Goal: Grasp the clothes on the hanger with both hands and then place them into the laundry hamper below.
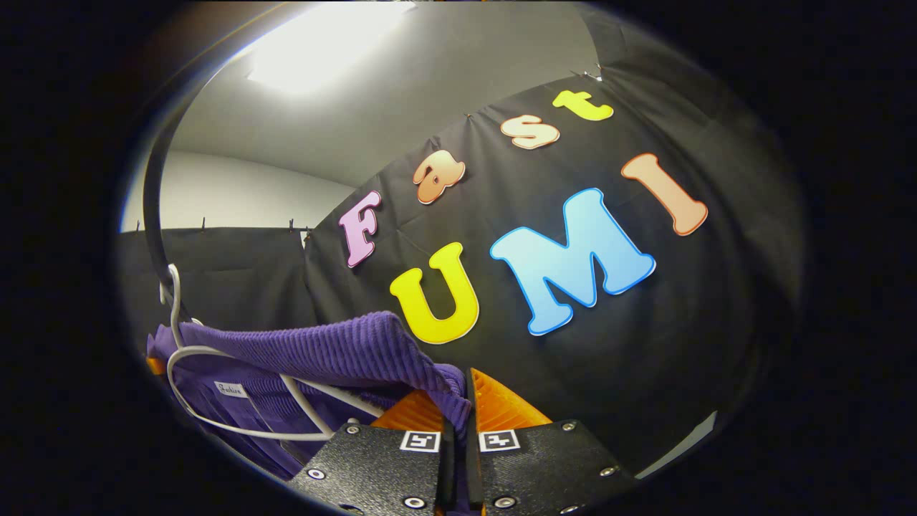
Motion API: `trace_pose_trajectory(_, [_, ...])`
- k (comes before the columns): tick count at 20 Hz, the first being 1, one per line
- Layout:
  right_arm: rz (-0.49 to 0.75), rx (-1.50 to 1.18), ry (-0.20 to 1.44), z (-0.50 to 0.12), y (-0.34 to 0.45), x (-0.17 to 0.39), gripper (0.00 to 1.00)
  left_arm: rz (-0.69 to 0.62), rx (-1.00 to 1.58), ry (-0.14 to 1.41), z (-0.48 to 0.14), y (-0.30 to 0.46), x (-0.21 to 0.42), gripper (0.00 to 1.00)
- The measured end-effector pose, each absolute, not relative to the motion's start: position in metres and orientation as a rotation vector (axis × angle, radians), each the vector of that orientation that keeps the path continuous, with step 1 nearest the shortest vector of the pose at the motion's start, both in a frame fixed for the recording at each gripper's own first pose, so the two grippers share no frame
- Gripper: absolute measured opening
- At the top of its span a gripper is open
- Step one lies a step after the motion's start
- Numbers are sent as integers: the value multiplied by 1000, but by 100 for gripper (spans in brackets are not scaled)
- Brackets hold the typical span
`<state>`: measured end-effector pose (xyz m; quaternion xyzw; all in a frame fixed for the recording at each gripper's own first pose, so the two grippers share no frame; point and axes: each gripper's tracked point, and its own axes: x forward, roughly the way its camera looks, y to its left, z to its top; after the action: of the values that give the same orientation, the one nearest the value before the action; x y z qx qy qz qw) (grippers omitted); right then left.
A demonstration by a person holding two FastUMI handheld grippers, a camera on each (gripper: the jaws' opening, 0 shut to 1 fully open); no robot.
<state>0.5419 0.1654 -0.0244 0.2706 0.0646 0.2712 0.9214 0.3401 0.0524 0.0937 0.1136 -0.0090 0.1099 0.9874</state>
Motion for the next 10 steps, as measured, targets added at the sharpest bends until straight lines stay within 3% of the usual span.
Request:
trace_pose_trajectory(2, [586, 624, 173, -30, 168, 547, 4, 201, 206, -16, 93, 53, 344, 1])
trace_pose_trajectory(10, [572, 607, 333, -104, 181, 537, 5, 187, 190, 87, 52, 58, 353, 5])
